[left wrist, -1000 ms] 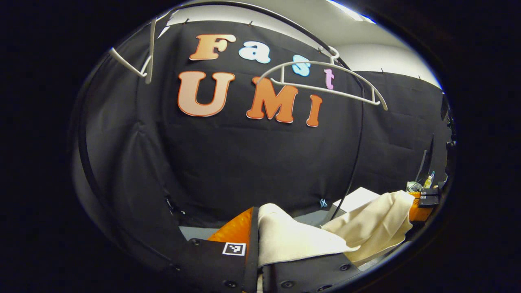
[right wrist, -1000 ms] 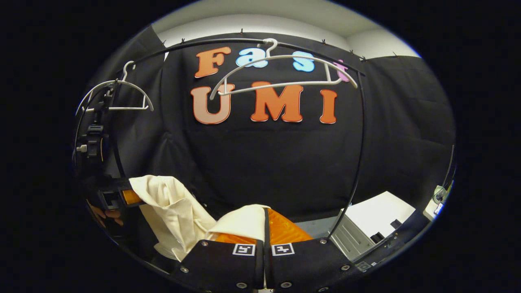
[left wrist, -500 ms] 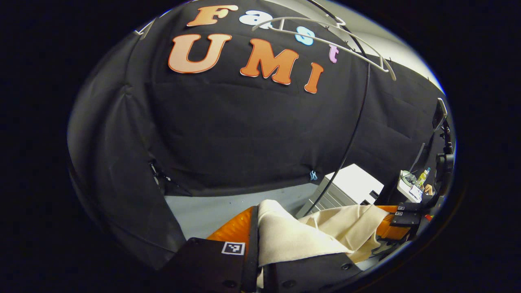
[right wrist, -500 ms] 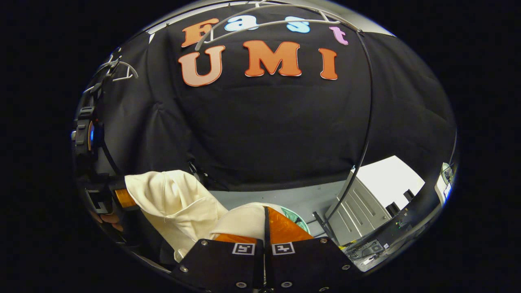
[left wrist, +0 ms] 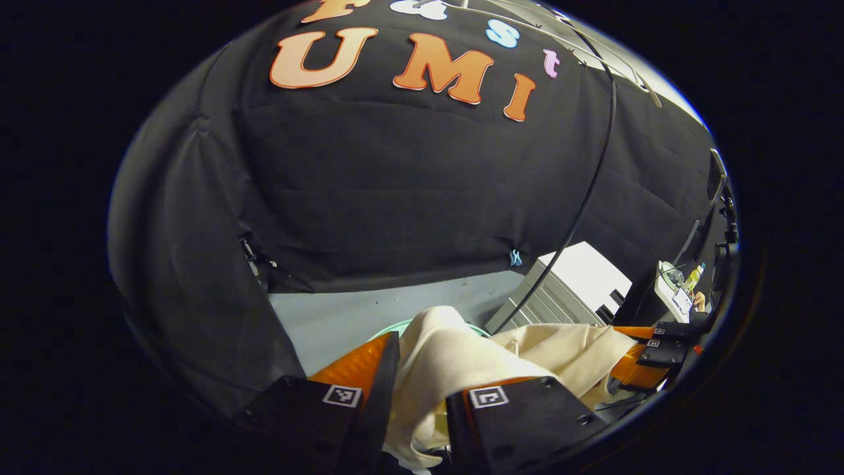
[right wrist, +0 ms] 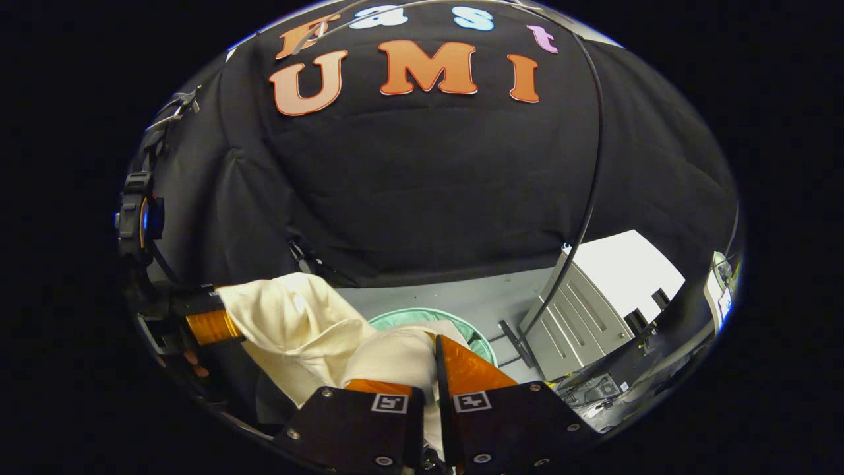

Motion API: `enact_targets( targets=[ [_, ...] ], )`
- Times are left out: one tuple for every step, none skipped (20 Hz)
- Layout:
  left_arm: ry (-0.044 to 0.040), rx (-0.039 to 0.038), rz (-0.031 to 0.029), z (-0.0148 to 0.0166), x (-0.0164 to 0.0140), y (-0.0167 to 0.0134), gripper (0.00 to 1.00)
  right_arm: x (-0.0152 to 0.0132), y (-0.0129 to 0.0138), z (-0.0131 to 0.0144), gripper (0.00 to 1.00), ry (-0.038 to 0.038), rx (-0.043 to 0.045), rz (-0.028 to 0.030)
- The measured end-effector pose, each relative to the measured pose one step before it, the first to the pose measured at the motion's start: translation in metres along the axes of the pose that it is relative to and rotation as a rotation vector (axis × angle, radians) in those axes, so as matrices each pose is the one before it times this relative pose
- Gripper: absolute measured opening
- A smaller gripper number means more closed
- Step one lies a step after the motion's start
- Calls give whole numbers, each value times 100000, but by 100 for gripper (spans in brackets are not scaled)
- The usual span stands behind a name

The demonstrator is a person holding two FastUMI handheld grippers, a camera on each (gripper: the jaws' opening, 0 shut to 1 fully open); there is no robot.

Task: Grasp the clothes on the hanger with both hands and then place them into the laundry hamper below.

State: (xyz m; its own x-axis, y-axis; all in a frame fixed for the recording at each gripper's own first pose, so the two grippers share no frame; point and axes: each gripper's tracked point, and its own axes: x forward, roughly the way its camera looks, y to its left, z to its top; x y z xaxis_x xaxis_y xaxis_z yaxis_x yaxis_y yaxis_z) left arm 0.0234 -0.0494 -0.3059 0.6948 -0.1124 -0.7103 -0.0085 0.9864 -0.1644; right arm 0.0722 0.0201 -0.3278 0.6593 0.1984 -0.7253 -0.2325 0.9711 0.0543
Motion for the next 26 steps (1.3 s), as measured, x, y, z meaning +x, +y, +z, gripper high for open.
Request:
enact_targets(
  targets=[
    [1810,433,-743,-533,168,-96,46,103,-97,-550,19,826,-55,-500],
    [2020,690,-8,-711,-85,96,67,202,126,-397,25,922,96,318],
    [1204,765,-99,-623,-35,-27,58,132,111,-493,31,636,448,380],
    [489,855,449,-111,3,51,69,-96,320,-357,50,657,916,734],
    [352,1208,329,-353,-53,101,80,77,18,-156,60,335,1245,182],
    [-373,776,879,-27,-236,306,92,-157,-174,-244,63,517,1414,-277],
    [75,181,143,-126,56,160,89,-70,-201,-225,79,683,1198,-197],
    [166,-404,236,-37,-86,242,90,-262,-156,-263,82,420,1275,-535],
    [413,-660,218,-254,-172,205,90,-121,-151,-108,84,327,1101,-689],
    [302,-703,465,-248,-128,204,90,-85,-80,-233,85,462,901,-247],
    [-17,-680,192,-105,-204,-49,90,-168,-221,-182,86,372,986,-514],
    [-173,-508,168,-18,-207,113,90,37,-284,-96,86,237,851,-304],
    [-282,-251,284,-29,-63,172,90,-77,-197,-171,87,271,648,-208],
    [-284,69,184,63,-250,210,90,-103,-94,-403,87,403,413,-99],
    [-327,156,244,161,-191,162,90,-105,-10,-328,87,432,181,-129],
    [-126,280,25,42,-169,79,90,-130,45,-274,87,408,179,36],
    [21,196,168,-161,-192,-6,90,-30,110,-195,87,339,160,108],
    [48,67,-130,-128,-220,-61,90,-151,140,-205,87,335,60,45],
    [-134,172,-245,-234,-192,-181,90,-116,87,-99,87,20,-24,-196],
    [-435,535,-213,55,-226,-128,90,-313,-76,25,87,-97,-209,-318],
    [-612,766,-94,57,-254,-71,90,-234,-9,-9,87,-335,-349,-121],
    [-612,604,-357,129,-186,-118,90,-185,104,-21,87,-465,-330,-135],
    [-525,350,-346,116,-76,-57,90,-240,74,135,87,-489,-279,-104],
    [-114,73,-245,159,-217,-23,90,-268,60,109,87,-744,-154,-89],
    [-545,-107,-341,-62,-128,-49,90,-130,42,104,87,-774,106,-7],
    [-335,-51,-195,74,-270,-44,90,-265,-40,-37,87,-833,367,-253]
  ],
)
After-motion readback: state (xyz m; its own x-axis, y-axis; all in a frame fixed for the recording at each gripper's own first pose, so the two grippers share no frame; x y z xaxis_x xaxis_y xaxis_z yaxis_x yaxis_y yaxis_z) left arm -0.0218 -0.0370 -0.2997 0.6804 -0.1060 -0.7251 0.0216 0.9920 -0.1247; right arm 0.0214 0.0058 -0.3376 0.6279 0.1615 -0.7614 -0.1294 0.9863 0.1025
